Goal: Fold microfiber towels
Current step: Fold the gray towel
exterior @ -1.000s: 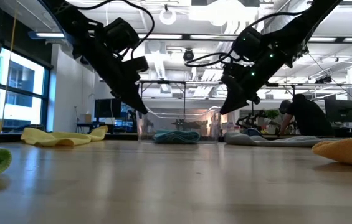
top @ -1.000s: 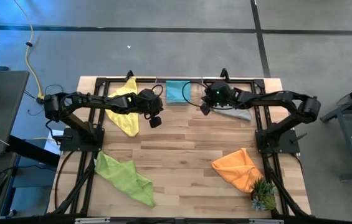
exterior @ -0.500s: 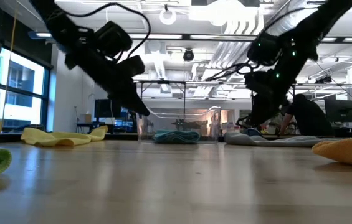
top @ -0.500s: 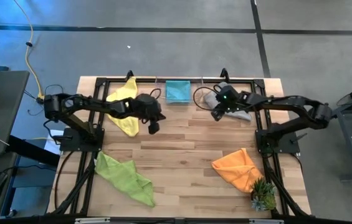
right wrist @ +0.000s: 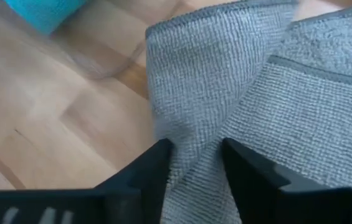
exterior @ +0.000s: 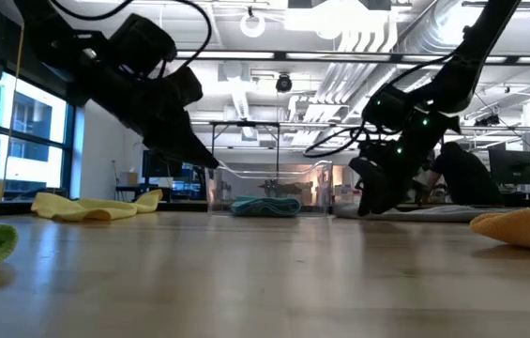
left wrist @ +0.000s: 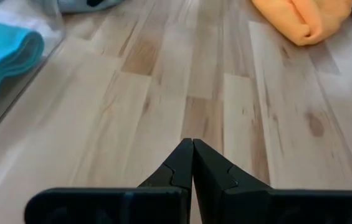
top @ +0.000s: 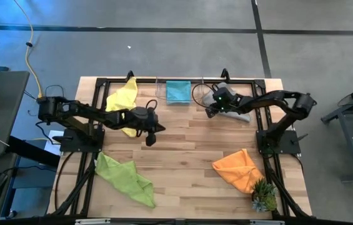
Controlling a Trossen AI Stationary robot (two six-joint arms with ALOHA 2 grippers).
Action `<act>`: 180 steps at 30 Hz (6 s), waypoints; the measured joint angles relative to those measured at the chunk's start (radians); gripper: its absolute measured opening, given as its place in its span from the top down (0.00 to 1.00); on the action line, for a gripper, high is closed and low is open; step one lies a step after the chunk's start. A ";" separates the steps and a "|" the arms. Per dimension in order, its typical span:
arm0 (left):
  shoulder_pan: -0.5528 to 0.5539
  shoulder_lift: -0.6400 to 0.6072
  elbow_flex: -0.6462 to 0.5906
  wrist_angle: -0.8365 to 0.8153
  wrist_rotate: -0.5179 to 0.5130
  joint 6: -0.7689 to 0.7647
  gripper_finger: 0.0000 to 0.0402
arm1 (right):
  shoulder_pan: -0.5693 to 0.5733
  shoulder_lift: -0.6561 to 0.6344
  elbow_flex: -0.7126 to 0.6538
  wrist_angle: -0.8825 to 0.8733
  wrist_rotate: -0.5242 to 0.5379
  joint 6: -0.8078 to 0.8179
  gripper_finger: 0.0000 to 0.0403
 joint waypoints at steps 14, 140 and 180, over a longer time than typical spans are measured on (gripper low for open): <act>-0.056 -0.020 0.000 -0.007 -0.051 -0.026 1.00 | 0.323 -0.189 -0.003 -0.210 -0.104 -0.067 0.98; -0.115 0.110 0.050 -0.299 -0.284 0.003 1.00 | 0.856 -0.279 0.149 -0.482 0.011 0.173 0.56; -0.182 0.114 0.048 -0.205 -0.397 -0.156 1.00 | 0.542 -0.035 0.018 0.244 -0.002 -0.311 0.96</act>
